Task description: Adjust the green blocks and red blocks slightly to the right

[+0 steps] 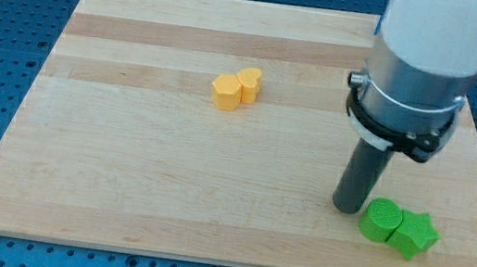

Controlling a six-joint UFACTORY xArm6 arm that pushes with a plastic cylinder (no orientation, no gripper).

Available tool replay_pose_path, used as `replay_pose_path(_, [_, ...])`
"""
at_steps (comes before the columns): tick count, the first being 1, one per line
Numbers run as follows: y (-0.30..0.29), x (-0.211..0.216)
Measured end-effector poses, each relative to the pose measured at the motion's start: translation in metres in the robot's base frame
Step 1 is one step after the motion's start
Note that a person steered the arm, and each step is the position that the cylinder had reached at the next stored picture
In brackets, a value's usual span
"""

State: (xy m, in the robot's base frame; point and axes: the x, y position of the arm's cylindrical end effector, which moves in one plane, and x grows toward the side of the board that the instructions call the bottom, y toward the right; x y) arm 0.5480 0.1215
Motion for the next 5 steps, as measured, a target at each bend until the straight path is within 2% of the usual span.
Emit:
replay_pose_path(2, [0.039, 0.01])
replay_pose_path(4, [0.045, -0.045])
replay_pose_path(5, [0.1, -0.045])
